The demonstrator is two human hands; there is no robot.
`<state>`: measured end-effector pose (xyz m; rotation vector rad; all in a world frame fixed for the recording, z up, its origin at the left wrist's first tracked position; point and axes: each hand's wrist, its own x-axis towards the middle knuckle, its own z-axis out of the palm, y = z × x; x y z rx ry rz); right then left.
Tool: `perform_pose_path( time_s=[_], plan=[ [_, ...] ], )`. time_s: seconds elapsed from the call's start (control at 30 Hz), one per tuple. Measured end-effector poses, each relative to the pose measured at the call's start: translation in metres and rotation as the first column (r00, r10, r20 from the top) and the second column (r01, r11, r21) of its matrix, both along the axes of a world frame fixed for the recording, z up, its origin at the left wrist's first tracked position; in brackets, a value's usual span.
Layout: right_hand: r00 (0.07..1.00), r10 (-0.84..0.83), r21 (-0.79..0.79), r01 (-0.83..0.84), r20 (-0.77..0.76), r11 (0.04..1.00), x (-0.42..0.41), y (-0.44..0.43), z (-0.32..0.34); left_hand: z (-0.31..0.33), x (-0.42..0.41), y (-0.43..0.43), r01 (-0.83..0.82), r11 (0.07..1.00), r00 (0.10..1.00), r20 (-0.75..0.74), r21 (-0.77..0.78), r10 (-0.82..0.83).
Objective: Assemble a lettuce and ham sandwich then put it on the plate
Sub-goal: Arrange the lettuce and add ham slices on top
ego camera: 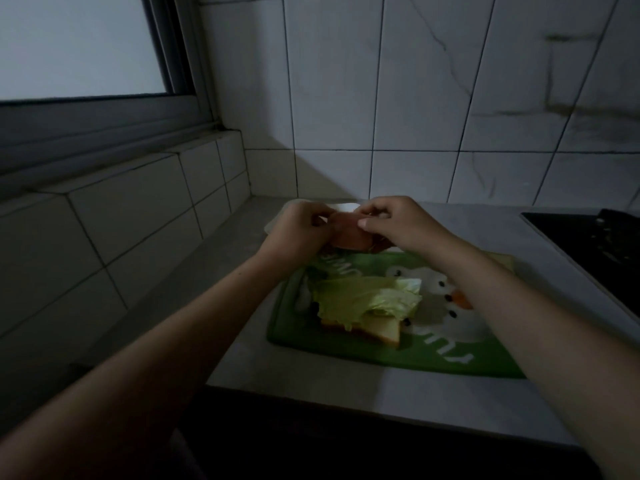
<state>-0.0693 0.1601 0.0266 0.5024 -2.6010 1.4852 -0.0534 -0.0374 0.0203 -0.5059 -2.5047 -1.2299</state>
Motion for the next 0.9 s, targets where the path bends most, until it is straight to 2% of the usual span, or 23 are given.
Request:
perform_pose_path(
  time_s=[0.07,0.13,0.3,0.4,0.6,0.7,0.8,0.9],
  plan=[
    [0.999,0.031,-0.071,-0.028,0.043,0.997,0.012,0.001,0.006,0.005,0.010,0.001,0.014,0.996,0.999,0.035,0.084,-0.017],
    [0.997,0.048,-0.073,-0.043,0.058,0.996,0.023,0.003,0.007,0.009,0.022,0.002,0.035,0.994,0.997,0.070,0.101,-0.042],
    [0.999,0.024,0.051,-0.026,0.045,0.998,0.051,0.009,-0.001,0.005,0.045,0.007,0.083,0.996,0.992,0.103,-0.030,-0.079],
    [0.999,-0.003,0.103,-0.001,0.040,0.995,0.061,0.012,-0.007,-0.006,0.049,0.013,0.117,0.992,0.985,0.133,-0.050,-0.110],
    [0.994,-0.091,0.316,0.104,-0.057,0.943,0.069,0.018,-0.019,-0.024,0.048,0.023,0.045,0.976,0.994,0.111,-0.211,-0.022],
    [0.985,-0.064,0.426,0.127,-0.158,0.896,0.070,0.019,-0.025,-0.030,0.048,0.022,-0.002,0.960,0.997,0.075,-0.278,0.024],
    [0.965,-0.012,0.400,0.120,-0.262,0.909,0.072,0.022,-0.029,-0.029,0.052,0.015,0.012,0.965,1.000,0.013,-0.263,-0.009],
    [0.953,0.070,0.399,0.056,-0.294,0.915,0.075,0.023,-0.032,-0.028,0.055,0.010,0.057,0.949,0.997,-0.028,-0.311,-0.069]
  ],
)
